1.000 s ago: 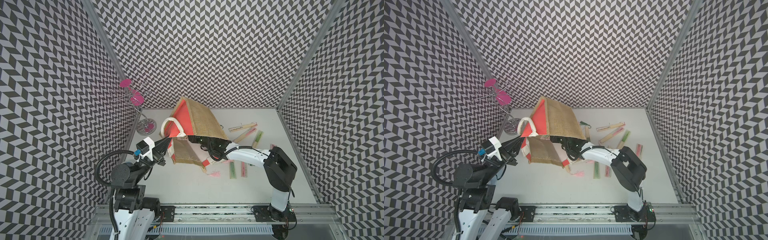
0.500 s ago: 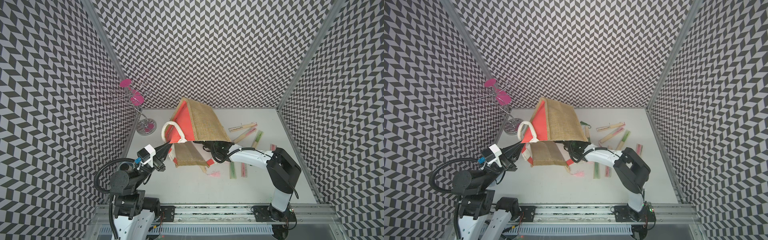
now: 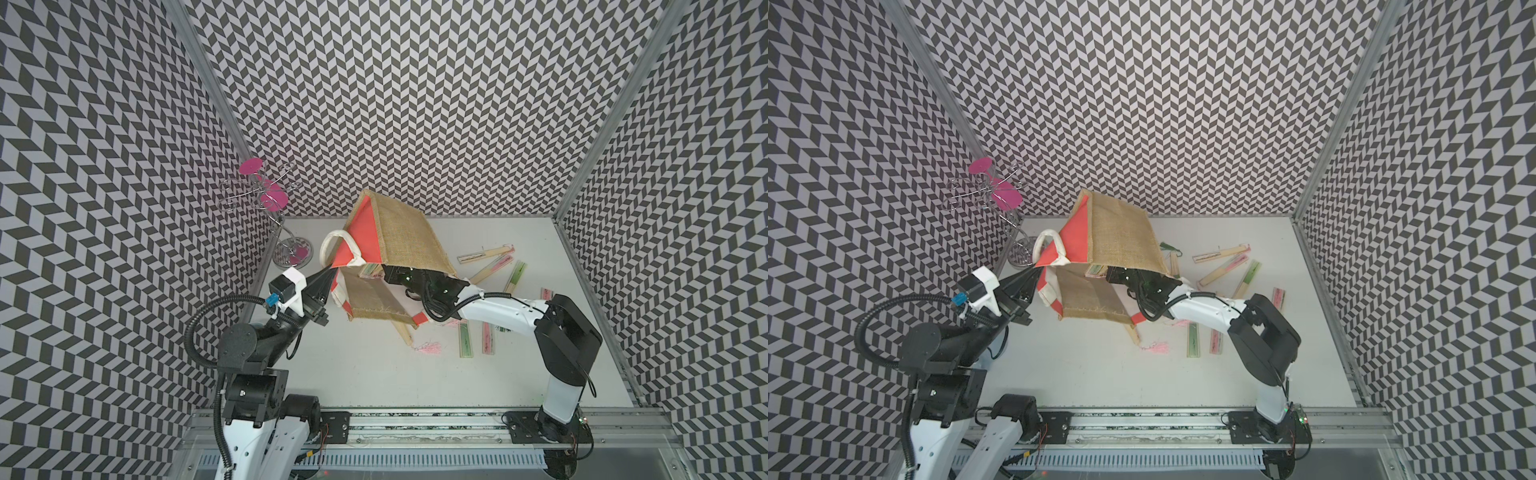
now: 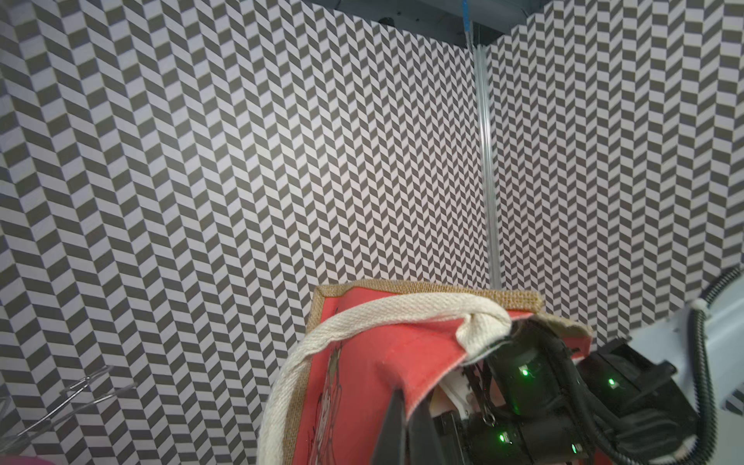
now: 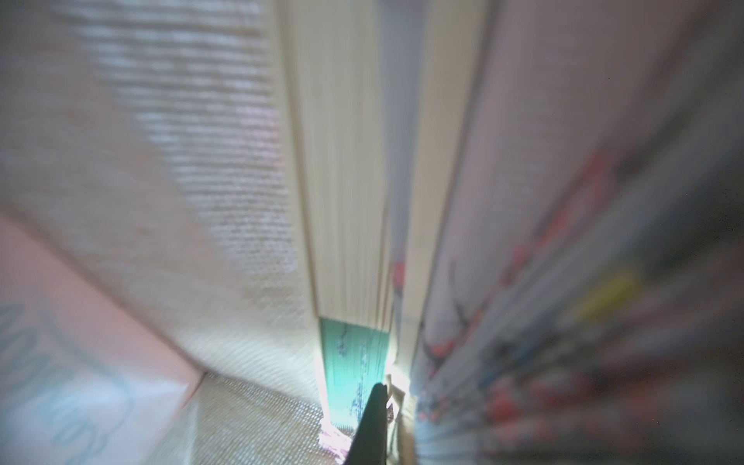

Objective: Take out the folding fans from the tote bags
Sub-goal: Pick up the folding fan from the canvas bag.

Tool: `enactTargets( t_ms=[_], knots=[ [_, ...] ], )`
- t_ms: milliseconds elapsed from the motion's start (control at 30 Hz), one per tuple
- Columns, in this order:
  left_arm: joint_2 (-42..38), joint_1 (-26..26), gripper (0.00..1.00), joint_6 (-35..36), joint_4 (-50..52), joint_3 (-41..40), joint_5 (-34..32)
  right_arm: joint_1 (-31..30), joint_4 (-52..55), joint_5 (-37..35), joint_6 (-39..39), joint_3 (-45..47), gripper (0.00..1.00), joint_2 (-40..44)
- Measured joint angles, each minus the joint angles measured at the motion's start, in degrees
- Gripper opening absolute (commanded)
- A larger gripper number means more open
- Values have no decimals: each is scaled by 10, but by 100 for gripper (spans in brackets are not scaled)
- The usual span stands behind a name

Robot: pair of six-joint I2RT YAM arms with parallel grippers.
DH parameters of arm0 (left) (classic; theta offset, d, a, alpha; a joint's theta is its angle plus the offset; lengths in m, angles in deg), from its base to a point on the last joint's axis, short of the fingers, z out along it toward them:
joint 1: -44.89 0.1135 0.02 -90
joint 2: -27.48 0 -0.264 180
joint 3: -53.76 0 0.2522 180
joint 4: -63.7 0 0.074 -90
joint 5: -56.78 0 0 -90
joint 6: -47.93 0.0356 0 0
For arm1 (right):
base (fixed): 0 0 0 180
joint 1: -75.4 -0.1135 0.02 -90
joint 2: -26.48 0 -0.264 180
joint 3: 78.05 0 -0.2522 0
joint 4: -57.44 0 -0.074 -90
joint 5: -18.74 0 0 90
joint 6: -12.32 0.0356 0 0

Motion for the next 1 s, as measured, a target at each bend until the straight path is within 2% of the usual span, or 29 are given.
enactTargets(
  t_ms=[100,400,633,1000],
  knots=[
    [58,0,0,11,8,50,-47,-5,9,17,-11,-21,2,-5],
    [157,0,0,47,32,103,-166,-43,58,62,-52,-61,1,-24],
    [185,0,0,76,36,104,-239,-59,69,87,-88,-58,1,-9],
    [205,0,0,99,36,104,-308,-59,46,121,-129,-21,1,105]
  ],
)
